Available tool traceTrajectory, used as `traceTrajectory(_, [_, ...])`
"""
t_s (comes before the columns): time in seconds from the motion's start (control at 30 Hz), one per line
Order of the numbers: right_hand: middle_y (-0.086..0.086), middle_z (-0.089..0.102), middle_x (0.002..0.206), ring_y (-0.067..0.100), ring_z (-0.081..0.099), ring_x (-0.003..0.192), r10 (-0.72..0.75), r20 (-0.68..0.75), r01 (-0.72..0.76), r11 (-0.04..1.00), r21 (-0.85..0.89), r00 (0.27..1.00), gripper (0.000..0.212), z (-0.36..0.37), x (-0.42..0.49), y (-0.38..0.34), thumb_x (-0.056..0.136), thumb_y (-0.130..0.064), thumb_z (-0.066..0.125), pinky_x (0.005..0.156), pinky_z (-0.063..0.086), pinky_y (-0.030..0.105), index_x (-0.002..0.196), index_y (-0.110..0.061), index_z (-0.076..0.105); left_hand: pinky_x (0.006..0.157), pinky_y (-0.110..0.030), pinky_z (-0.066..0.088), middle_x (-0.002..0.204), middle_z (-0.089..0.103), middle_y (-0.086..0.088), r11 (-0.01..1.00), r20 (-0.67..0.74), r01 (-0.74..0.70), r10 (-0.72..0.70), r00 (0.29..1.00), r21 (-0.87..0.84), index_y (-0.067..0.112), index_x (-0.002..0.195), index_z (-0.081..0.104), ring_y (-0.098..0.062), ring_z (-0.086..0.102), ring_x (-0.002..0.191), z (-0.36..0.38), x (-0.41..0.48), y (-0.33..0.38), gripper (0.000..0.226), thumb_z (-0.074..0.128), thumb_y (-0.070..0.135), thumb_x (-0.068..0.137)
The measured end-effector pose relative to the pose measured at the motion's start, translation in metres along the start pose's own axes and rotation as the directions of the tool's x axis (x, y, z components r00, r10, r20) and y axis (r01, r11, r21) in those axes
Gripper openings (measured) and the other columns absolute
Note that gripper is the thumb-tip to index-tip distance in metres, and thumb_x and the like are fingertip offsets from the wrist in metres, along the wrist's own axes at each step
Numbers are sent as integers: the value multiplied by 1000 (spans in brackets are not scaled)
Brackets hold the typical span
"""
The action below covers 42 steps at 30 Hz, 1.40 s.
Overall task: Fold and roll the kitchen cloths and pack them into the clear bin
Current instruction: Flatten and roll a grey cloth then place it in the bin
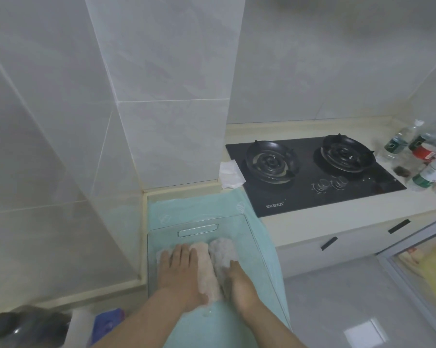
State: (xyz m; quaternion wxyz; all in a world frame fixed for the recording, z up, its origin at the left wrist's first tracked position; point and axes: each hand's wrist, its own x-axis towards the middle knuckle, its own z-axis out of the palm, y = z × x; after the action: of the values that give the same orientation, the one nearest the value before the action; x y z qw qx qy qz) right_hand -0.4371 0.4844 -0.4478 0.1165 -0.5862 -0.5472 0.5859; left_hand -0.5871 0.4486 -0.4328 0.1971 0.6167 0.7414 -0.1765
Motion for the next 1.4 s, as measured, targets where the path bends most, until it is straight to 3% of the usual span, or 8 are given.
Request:
traceTrajectory(0.13, [7,30,153,28,32,137,-59,48,76,847,-526,997,51,9,0,-12,102,-37,25,111,27,36,148,-16,28,116,-55,-8,158,-21,-10,997,5,65,-65,998,-50,9,150,-17,-29,-20,145,4,-3,3,113,49,68,80])
traceTrajectory(0.23, [-4,31,152,16,36,134,13,88,-14,1000,9,996,53,7,2,-16,103,-39,29,103,26,23,151,-18,21,117,-54,-6,158,-22,-10,991,5,83,-83,997,-104,10,150,-17,-29,-19,145,6,-3,4,112,52,65,81])
traceTrajectory(0.33, [-1,38,147,13,39,133,39,123,-87,908,409,992,47,2,0,-13,104,-29,30,96,33,12,149,-12,28,116,-53,-5,158,-21,-10,991,-6,73,-74,997,-112,12,151,-15,-29,-19,146,6,-3,4,112,53,65,80])
traceTrajectory(0.53, [6,54,95,20,49,92,-27,-91,3,967,-254,996,33,4,14,-18,90,-35,25,83,43,36,75,-19,49,116,-55,-6,158,-22,-10,994,-2,54,-55,998,-96,14,151,-16,-30,-20,145,7,-2,3,112,52,67,79])
traceTrajectory(0.7, [-3,34,151,14,37,135,40,10,-41,979,200,999,66,11,23,-20,94,-51,31,114,29,31,149,-16,27,116,-56,-5,157,-25,-8,991,10,63,-62,998,-118,16,150,-17,-29,-22,144,7,-3,4,111,52,67,79])
traceTrajectory(0.83, [-11,57,99,4,53,92,16,195,-86,930,357,981,27,7,14,-28,106,-23,23,72,44,4,119,-24,46,117,-54,-4,157,-24,-8,989,15,64,-63,998,-131,15,150,-17,-29,-22,145,7,-3,1,110,53,63,81])
traceTrajectory(0.97, [-5,47,133,8,44,117,7,128,-50,939,340,992,40,8,17,-23,106,-23,24,98,32,18,144,-18,34,117,-54,-4,157,-24,-8,991,15,48,-47,999,-124,15,150,-18,-29,-21,145,6,-4,-1,109,53,62,82])
traceTrajectory(1.4, [-6,46,137,18,44,130,-66,-26,65,997,-34,998,49,1,10,-30,92,-32,46,100,35,25,138,-17,40,117,-54,-2,159,-19,-9,987,-12,27,-29,999,-159,16,152,-12,-30,-18,146,-3,-5,0,110,54,66,79])
